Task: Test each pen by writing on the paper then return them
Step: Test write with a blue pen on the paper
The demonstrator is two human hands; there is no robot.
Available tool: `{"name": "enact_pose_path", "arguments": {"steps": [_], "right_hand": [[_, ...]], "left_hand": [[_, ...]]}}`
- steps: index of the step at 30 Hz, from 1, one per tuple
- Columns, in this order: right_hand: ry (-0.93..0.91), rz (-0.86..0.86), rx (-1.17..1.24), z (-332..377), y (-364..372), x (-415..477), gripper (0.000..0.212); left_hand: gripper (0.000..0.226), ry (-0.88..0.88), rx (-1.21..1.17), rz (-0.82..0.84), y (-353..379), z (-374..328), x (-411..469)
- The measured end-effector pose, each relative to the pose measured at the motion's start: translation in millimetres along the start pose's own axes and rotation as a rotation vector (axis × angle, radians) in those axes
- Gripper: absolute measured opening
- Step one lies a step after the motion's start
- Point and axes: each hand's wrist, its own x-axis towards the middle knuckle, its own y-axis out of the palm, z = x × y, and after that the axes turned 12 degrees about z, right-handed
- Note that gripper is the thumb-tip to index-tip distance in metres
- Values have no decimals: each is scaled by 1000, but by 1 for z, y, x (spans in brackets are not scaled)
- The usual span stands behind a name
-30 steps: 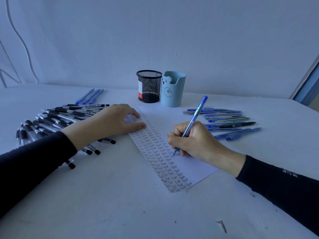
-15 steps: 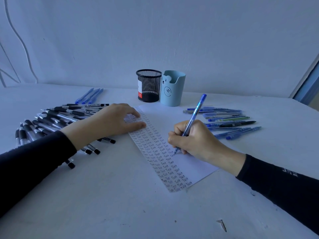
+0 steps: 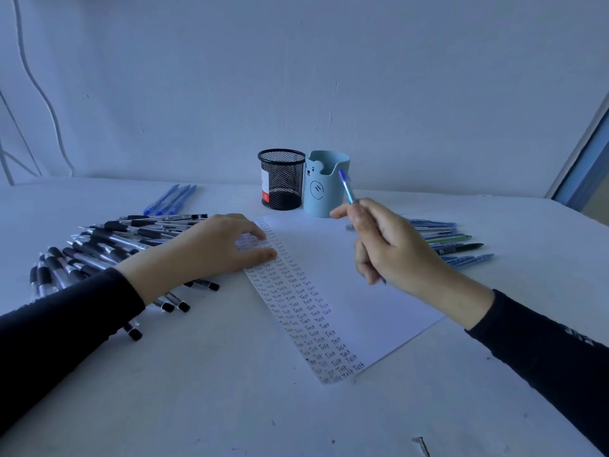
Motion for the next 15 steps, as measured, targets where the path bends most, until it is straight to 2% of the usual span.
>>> {"name": "enact_pose_path", "arguments": {"steps": [3,7,8,10,15], "right_hand": [[-109,-20,-145,-5,-5,2,24],[-84,74,-165,-12,-2,0,28],[-78,108,-167,-13,1,0,24],[-78,128,-176,-16,7,0,14],[-46,122,-184,-18,11,0,10]], "left_hand": [[66,8,-4,-8,-2,2,0],[43,1,-33,-48,-6,8,-1],[39,-8,-40,-55,-7,10,-1],[35,-25,-42,-62,-7,10,0],[34,-42,-6,-61,-6,9,1]]}}
